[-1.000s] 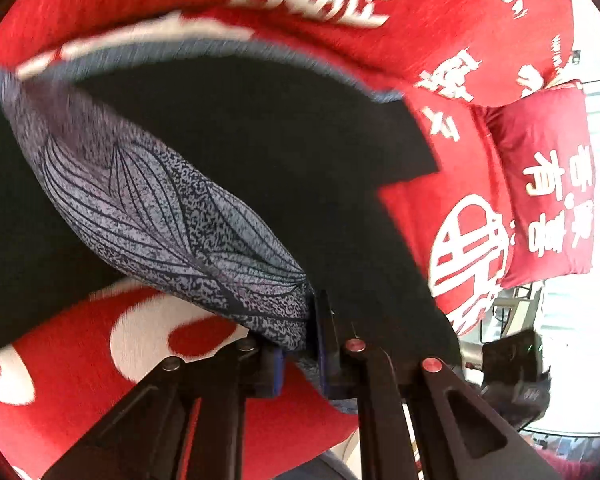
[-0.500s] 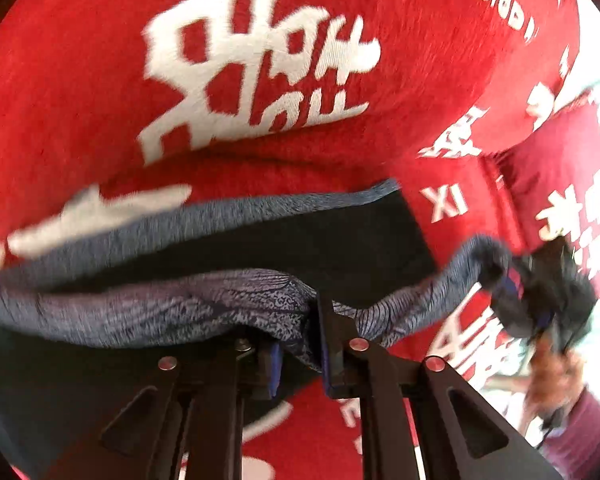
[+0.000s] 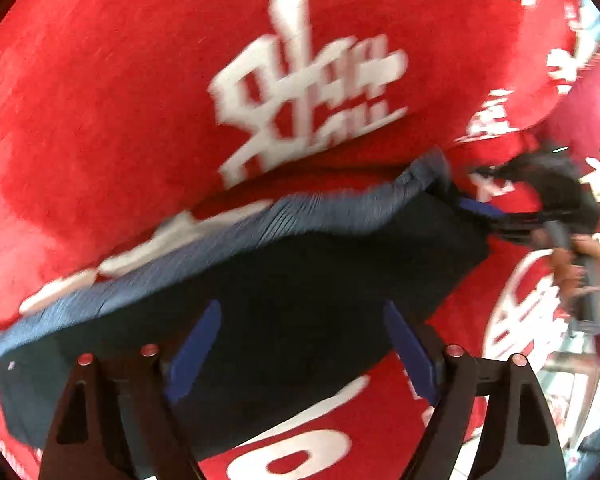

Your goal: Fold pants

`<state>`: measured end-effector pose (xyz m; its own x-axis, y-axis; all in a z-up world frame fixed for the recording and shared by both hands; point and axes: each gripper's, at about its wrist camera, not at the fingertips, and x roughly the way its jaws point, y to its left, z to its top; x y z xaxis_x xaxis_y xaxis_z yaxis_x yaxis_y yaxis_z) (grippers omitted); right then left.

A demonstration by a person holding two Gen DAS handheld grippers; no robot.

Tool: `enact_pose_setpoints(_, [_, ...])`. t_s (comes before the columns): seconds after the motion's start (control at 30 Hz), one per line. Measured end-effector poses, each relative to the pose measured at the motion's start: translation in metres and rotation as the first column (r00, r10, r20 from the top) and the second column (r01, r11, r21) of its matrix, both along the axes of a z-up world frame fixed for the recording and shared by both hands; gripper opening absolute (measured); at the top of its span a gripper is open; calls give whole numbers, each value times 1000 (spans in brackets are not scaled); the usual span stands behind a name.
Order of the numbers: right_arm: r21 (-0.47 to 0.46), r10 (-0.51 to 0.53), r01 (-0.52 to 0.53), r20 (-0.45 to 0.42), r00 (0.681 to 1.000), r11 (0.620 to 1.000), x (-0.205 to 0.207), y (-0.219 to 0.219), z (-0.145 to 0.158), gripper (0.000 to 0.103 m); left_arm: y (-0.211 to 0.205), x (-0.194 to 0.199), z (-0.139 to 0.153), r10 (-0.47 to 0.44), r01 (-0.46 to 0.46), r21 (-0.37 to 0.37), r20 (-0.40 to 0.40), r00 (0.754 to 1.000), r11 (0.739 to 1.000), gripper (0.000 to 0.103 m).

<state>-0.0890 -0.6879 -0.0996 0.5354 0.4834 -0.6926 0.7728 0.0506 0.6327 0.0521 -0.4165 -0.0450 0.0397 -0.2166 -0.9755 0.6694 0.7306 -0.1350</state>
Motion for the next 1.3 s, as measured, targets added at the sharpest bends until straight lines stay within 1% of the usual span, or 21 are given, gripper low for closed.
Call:
enact_pose_setpoints(0.03, [-78, 47, -49, -27, 999, 996, 3, 0, 15, 73, 4, 1, -6, 24, -24, 34, 11, 1000, 999, 85])
enact_pose_setpoints(0.1, [-192, 75, -71, 12, 997, 979, -3, 1, 43, 76, 13, 2, -22, 80, -82, 97, 21, 997, 992, 85])
enact_pose_setpoints(0.17, [-245, 83, -79, 9, 996, 966, -19, 12, 61, 76, 23, 3, -36, 145, -144, 128, 6, 989, 981, 85])
enact_pose_setpoints(0.23, [-243, 95, -100, -33, 995, 965, -35, 25, 62, 72, 28, 2, -43, 181, -180, 131, 1, 983, 975, 85])
enact_pose_setpoints(0.3, [-214, 118, -132, -77, 990, 968, -50, 38, 50, 62, 28, 1, -50, 187, -188, 145, 19, 982, 971, 85])
enact_pose_setpoints(0.33, [-199, 118, -137, -102, 988, 970, -56, 43, 41, 61, 26, 1, -52, 187, -188, 149, 22, 982, 971, 85])
enact_pose_setpoints(0.43, [-165, 50, -66, -101, 994, 984, -66, 41, 18, 57, 23, 2, -60, 191, -194, 153, 33, 981, 969, 85])
enact_pose_setpoints(0.47, [-159, 18, -34, -97, 995, 987, -66, 38, 10, 49, 22, 3, -62, 190, -195, 162, 42, 981, 967, 85])
enact_pose_setpoints(0.5, [-152, 3, -18, -100, 995, 988, -64, 36, 7, 14, 21, 2, -62, 188, -194, 164, 49, 981, 967, 85])
enact_pose_setpoints(0.53, [-139, -15, 0, -103, 995, 990, -64, 34, 7, 6, 20, 1, -59, 184, -192, 158, 60, 981, 969, 85])
enact_pose_setpoints(0.6, [-172, 7, -21, -76, 997, 985, -65, 37, 20, 6, 17, -4, -56, 166, -177, 146, 86, 982, 973, 85])
enact_pose_setpoints(0.67, [-206, 92, -118, -132, 987, 971, -71, 44, 25, 6, 20, -9, -64, 138, -153, 183, 95, 986, 971, 85])
enact_pose_setpoints(0.73, [-168, 135, -169, -193, 972, 971, -85, 50, 16, 8, 23, -13, -76, 134, -149, 216, 85, 987, 965, 85])
enact_pose_setpoints(0.83, [-179, 94, -122, -155, 983, 976, -102, 49, 22, 29, 29, -10, -72, 183, -195, 185, 79, 980, 963, 85])
enact_pose_setpoints(0.9, [-196, 65, -87, -116, 991, 977, -110, 47, 26, 64, 30, -6, -67, 194, -206, 162, 89, 977, 965, 85])
enact_pose_setpoints(0.93, [-179, 45, -59, -79, 996, 982, -113, 45, 25, 65, 27, -3, -67, 193, -205, 149, 88, 977, 967, 85])
enact_pose_setpoints(1.13, [-134, -15, 14, -13, 1000, 991, -82, 39, 2, 64, 1, 19, -85, 195, -206, 133, 90, 977, 969, 85])
enact_pose_setpoints(1.17, [-126, -27, 25, -13, 1000, 992, -79, 38, -1, 61, -2, 21, -87, 202, -214, 138, 96, 975, 967, 85])
enact_pose_setpoints(1.23, [-100, -51, 46, -56, 997, 994, -70, 36, -9, 21, -5, 20, -84, 208, -220, 145, 90, 974, 965, 85])
enact_pose_setpoints(1.27, [-99, -73, 68, -47, 996, 993, -67, 35, -3, 12, -8, 18, -80, 201, -211, 141, 82, 976, 967, 85])
enact_pose_setpoints(1.3, [-117, -73, 70, -21, 997, 991, -64, 35, 7, 11, -12, 12, -76, 191, -201, 133, 86, 978, 970, 85])
